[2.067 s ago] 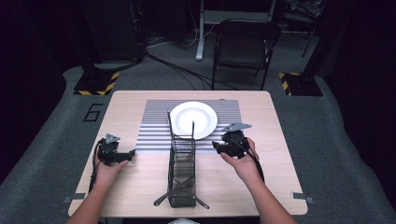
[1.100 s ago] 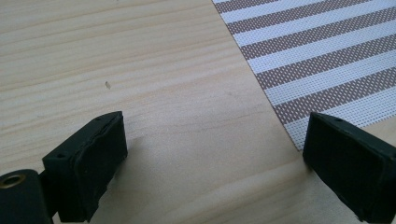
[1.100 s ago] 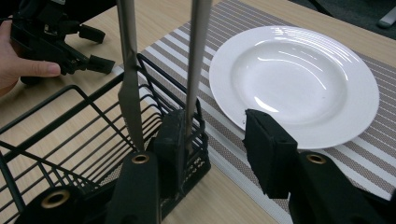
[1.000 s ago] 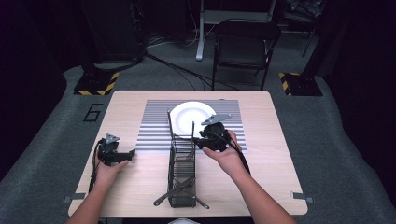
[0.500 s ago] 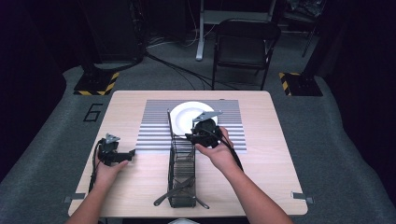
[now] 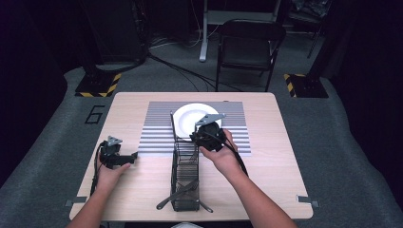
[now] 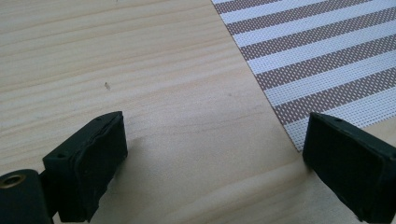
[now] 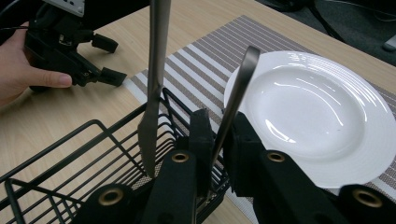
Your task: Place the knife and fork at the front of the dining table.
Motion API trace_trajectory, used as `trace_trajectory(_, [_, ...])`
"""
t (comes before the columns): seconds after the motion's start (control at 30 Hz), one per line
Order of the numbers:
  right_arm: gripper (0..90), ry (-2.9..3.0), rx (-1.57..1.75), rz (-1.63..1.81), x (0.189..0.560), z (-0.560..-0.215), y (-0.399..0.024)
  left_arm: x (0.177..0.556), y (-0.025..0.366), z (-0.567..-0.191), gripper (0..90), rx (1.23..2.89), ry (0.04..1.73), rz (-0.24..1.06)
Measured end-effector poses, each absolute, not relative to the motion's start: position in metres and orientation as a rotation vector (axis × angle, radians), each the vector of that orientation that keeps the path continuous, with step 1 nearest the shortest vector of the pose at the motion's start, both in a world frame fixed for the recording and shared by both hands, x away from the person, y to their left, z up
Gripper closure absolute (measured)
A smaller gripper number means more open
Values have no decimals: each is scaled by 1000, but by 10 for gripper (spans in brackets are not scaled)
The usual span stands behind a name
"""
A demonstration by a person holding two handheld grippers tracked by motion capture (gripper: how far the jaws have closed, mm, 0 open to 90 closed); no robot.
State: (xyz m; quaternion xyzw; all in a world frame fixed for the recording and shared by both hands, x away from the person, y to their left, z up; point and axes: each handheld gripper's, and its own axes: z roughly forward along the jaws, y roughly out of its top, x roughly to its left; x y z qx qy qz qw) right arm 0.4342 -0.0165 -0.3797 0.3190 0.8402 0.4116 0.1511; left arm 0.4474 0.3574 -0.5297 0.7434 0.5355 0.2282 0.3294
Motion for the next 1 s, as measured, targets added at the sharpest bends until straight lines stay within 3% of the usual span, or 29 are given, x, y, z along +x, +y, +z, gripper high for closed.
trace_trajectory(1.0, [862,2480,882,1150,426,-399,-10,447,357,-530,66,1943,1402,600])
